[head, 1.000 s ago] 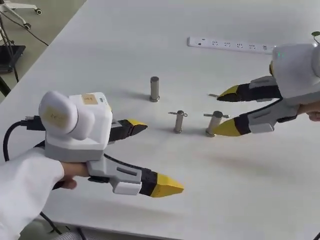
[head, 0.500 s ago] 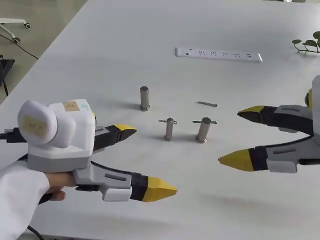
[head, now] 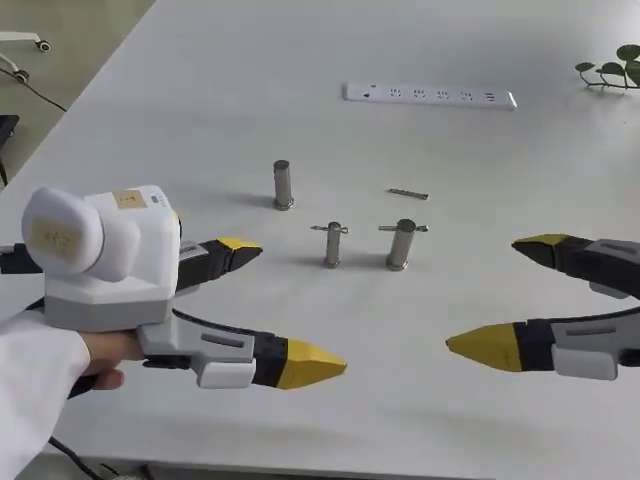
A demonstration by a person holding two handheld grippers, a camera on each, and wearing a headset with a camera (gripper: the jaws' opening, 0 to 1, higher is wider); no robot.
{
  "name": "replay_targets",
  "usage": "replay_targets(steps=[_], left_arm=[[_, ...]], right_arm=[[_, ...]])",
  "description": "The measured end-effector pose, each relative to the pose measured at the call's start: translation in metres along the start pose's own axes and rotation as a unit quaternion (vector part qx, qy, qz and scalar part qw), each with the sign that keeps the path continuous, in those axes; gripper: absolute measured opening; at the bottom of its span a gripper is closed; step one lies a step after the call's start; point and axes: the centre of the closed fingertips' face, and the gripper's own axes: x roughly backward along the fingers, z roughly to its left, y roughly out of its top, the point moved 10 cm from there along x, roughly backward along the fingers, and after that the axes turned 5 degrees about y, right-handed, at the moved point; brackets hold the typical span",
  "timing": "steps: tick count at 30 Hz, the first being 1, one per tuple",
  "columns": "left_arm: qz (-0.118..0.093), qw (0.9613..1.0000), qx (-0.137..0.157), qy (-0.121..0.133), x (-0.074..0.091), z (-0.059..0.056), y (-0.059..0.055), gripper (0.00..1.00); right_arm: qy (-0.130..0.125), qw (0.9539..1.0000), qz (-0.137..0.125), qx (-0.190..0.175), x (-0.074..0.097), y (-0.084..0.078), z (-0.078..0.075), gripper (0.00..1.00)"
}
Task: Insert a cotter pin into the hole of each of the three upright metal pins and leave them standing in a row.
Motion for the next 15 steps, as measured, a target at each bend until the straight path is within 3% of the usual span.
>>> replay_targets(steps=[7,12,15], left_arm=[[0.003,0.9999,0.007,0.01,0.0,0.0,-0.005,0.99],[0.007,0.9997,0.014,0.02,-0.003,0.001,-0.008,0.98],[0.005,0.9996,0.024,0.014,-0.003,0.0,-0.009,0.98]], right_arm=[[-0.007,0.9995,0.017,-0.026,0.002,-0.015,0.005,0.96],[-0.014,0.999,0.01,-0.041,0.001,-0.019,0.007,0.98],[-0.015,0.9989,0.007,-0.044,0.001,-0.019,0.008,0.98]])
